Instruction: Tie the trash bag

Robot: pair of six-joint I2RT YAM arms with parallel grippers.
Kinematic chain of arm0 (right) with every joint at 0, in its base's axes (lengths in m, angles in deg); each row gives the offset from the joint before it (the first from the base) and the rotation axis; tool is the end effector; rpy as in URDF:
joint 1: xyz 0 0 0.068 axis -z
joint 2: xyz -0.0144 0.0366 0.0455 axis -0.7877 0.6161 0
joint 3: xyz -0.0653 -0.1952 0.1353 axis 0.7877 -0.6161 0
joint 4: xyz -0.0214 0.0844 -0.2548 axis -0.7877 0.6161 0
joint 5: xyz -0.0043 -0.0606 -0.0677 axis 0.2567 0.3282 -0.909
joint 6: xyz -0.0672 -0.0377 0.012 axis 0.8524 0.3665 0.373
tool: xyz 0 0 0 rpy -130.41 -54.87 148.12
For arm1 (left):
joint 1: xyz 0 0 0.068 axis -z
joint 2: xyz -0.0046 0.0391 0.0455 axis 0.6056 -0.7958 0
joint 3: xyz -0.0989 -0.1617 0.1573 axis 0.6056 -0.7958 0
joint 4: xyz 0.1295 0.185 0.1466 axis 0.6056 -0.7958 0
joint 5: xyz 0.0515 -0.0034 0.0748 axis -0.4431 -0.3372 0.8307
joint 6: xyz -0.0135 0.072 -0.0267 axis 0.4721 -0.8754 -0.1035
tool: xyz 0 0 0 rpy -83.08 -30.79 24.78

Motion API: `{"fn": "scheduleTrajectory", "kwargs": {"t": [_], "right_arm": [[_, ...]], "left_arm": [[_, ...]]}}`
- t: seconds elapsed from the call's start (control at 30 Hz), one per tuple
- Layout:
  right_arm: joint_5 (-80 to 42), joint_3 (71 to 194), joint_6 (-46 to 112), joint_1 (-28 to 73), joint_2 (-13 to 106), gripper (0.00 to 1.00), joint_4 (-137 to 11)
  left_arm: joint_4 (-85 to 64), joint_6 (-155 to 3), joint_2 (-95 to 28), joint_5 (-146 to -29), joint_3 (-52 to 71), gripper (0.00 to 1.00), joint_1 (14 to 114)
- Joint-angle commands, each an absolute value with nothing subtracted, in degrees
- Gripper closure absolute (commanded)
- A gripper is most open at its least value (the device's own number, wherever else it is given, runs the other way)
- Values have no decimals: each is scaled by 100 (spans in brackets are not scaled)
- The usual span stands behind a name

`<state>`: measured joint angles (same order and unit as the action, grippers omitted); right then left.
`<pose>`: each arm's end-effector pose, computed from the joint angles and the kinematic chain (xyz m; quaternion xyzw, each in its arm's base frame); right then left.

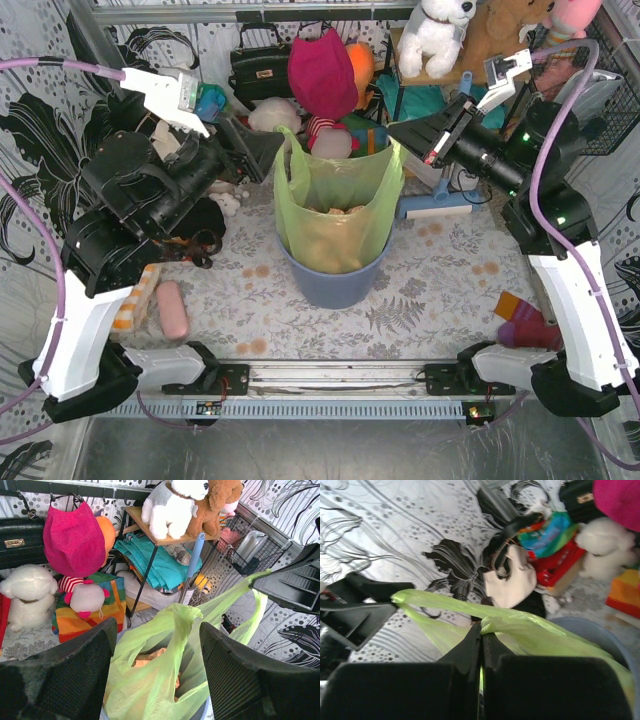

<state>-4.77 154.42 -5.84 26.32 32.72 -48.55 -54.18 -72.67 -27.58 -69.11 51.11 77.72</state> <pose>0.2147 0.1304 0.5463 -0.0434 0.6155 0.5465 0.5662 0.1707 -0.1301 0.5627 0.0883 0.6818 -0.2823 0.6690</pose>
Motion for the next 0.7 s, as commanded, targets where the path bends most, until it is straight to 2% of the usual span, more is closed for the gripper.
{"fn": "scheduleTrajectory", "kwargs": {"t": [0.0, 0.13, 0.37, 0.53, 0.67], "right_arm": [[-1012, 16410, 265, 2634, 3618, 100, -2208], [-1317, 17372, 777, 2631, 4157, 100, -341], [-2305, 19356, 1387, 2630, 4957, 100, 2035], [-3179, 19048, 1457, 2630, 4793, 100, 2103], [-3754, 19310, 1503, 2635, 5070, 100, 2093]], "left_arm": [[-5360, -7284, -2693, -6981, 5102, 25, 7744], [-5438, -7293, -2759, -6988, 5082, 25, 7741], [-5571, -7340, -2832, -6981, 5124, 25, 7743], [-5686, -7389, -2900, -6918, 5207, 25, 7739], [-5678, -7385, -2924, -6908, 5221, 25, 7736]]}}
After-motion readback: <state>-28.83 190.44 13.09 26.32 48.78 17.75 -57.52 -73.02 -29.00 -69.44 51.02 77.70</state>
